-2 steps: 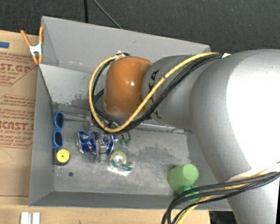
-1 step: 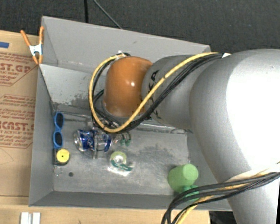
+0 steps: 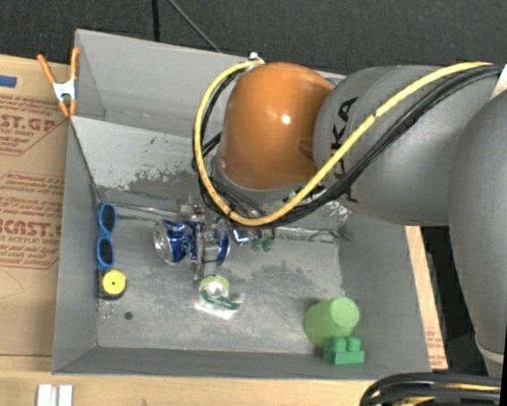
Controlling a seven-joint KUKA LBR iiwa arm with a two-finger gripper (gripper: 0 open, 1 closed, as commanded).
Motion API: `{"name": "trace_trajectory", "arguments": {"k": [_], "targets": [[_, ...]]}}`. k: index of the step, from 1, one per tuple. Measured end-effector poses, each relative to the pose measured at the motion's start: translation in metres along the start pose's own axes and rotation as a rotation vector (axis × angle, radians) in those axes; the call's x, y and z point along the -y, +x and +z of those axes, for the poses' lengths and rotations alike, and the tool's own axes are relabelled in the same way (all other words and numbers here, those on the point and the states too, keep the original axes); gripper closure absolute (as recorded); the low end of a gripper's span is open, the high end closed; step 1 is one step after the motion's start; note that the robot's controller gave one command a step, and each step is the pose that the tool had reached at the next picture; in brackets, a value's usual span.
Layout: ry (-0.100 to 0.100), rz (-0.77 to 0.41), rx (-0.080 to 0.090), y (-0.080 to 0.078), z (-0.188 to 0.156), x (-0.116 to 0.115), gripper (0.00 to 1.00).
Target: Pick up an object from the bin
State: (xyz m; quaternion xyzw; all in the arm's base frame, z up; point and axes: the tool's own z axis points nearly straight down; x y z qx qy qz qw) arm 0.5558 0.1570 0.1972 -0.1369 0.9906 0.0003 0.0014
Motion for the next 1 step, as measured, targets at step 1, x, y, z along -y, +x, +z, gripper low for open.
{"name": "trace_trajectory", "arguments": {"k": [1], "targets": [[0.001,-0.599,0.004,0.0183,-0.0801,-0.0049,1.00]]}}
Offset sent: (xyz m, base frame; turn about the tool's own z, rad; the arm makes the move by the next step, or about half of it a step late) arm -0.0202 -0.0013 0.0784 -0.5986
